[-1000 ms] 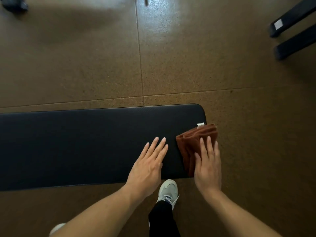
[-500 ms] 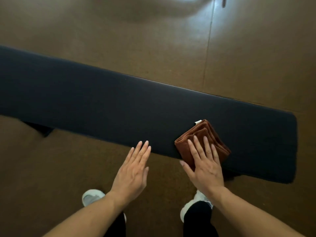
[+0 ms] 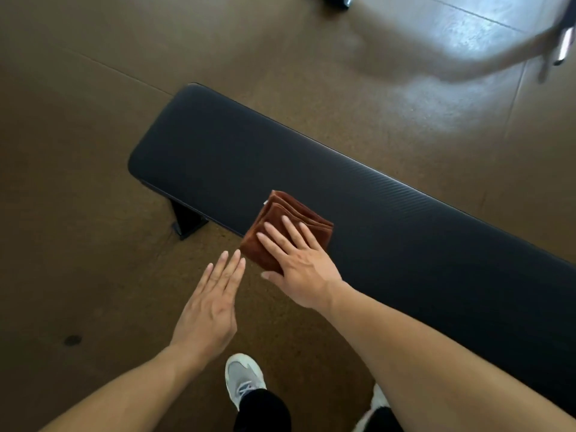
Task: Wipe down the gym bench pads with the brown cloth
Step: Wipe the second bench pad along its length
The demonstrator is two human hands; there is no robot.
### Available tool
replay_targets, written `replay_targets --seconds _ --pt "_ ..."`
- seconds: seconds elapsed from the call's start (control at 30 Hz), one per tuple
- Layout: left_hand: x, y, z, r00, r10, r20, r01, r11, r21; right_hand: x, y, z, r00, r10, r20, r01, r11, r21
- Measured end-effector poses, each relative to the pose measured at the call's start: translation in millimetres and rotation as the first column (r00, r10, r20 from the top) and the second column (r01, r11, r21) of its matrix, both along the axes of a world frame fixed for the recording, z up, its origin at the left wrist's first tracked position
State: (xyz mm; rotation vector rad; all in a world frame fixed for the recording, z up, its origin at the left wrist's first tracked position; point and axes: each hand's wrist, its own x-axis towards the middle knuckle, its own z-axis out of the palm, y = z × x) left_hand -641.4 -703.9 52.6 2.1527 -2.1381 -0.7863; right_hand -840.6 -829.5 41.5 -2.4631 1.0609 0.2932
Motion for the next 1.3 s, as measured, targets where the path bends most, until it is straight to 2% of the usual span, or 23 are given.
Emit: replay_targets --seconds 0.1,0.27,0.43,0.53,0.67,0.8,0.97,1.07,1.23,1.3 --pt "-4.2 -29.2 6.0 0.998 0.045 -0.031 -0.046 0.999 -0.017 15.5 -26.4 -6.1 0.998 0.056 0.005 -0.055 0.998 -0.043" --pt "-62.3 -99.2 12.3 0.995 0.048 -0.084 -0.046 0.999 0.017 -33.3 -56.3 -7.4 0.993 -0.112 0.030 0.114 0.990 -0.081" --pt "-166.0 -171.4 7.0 0.980 -0.163 -0.118 0.163 0.987 -0.016 -150.1 -83.7 2.7 0.946 -0.325 0.003 0.323 0.941 -0.095" --pt "-248.8 -191.5 9.8 0.945 -0.300 -0.127 0.302 0.953 0.001 -234.7 -76.7 3.0 0.875 -0.482 -0.055 0.476 0.875 -0.093" --pt "-353.9 -193.0 13.4 0.866 -0.489 -0.103 0.496 0.867 0.049 -333.8 -44.7 5.2 0.715 -0.690 -0.111 0.687 0.723 -0.069" --pt "-405.0 -173.1 21.5 0.851 -0.517 -0.093 0.525 0.843 0.115 -369.9 -6.5 8.8 0.606 -0.786 -0.117 0.785 0.616 -0.072" --pt "-372.5 -160.2 15.1 0.800 -0.601 -0.010 0.601 0.799 0.019 -354.4 -1.9 7.5 0.613 -0.784 -0.095 0.780 0.620 -0.082" --pt "-329.6 -170.2 6.9 0.771 -0.634 0.056 0.636 0.771 -0.026 -325.1 -13.2 6.7 0.655 -0.753 -0.064 0.746 0.658 -0.099" --pt "-243.1 -188.4 5.6 0.817 -0.567 0.106 0.573 0.819 -0.032 -233.5 -42.8 4.9 0.699 -0.714 -0.025 0.709 0.698 -0.103" --pt "-186.6 -198.5 7.3 0.851 -0.511 0.120 0.517 0.856 -0.019 -174.0 -60.6 3.7 0.730 -0.684 -0.008 0.680 0.727 -0.097"
